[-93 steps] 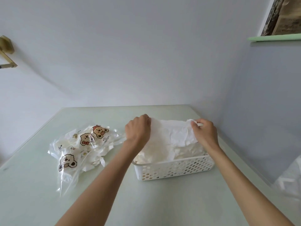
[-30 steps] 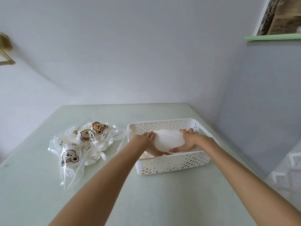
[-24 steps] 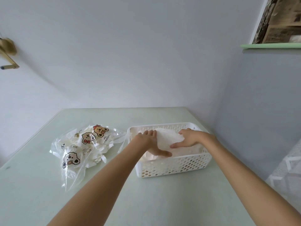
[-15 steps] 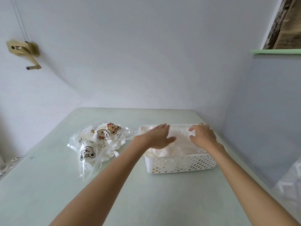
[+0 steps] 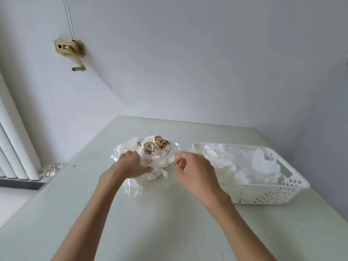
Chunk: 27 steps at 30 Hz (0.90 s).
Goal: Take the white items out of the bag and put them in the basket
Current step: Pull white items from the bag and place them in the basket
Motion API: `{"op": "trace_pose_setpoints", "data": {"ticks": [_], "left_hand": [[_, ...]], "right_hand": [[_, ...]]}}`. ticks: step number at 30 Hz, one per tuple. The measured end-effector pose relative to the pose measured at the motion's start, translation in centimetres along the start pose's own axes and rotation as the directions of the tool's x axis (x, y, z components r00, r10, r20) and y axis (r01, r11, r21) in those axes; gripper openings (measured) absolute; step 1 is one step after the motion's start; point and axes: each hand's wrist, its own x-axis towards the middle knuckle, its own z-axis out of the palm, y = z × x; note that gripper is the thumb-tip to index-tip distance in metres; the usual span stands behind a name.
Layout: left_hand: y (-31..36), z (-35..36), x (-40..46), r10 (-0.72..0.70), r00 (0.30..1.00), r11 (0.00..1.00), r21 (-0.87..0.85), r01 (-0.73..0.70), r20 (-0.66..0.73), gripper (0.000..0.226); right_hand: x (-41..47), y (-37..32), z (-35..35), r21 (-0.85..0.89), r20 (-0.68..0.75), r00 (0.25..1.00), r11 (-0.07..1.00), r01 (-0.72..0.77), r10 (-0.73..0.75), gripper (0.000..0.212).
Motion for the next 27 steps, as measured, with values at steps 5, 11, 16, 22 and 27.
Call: {"op": "trace_pose_setpoints", "data": {"ticks": [5, 11, 16, 22, 27], "left_hand": [[-1.0, 0.2, 2.2, -0.001, 1.0, 0.997, 0.076, 0.001, 0.002, 0.047], [-2.7, 0.0, 3.8, 0.021, 0.999, 1.0, 0.022, -0.02, -0.035, 0.014], [-1.4, -0.1, 2.6, 0.035, 0.999, 0.999, 0.02, -0.035, -0.029, 0.041], [-0.3, 0.9, 2.4, 0.041, 0.996, 0.984, 0.176, -0.027, -0.08, 0.037], [-0.5, 0.7, 3.0, 0.037, 0.996, 0.996, 0.087, -0.03, -0.077, 0.048]], "right_hand": [[1.1, -1.4, 4.3, -0.21, 0.151, 0.983, 0.975, -0.07, 0.103, 0.012], [1.9, 0.2, 6.8, -0.259, 0.103, 0.988, 0.962, -0.085, 0.115, 0.026], [1.9, -0.4, 6.4, -0.147, 0.142, 0.99, 0.989, 0.022, -0.001, 0.016], [2.7, -1.8, 1.7, 0.131, -0.12, 0.986, 0.982, 0.135, -0.119, 0.009], [2.8, -1.2, 1.8, 0.66, -0.217, 0.966, 0.75, 0.038, 0.142, 0.012]]}}
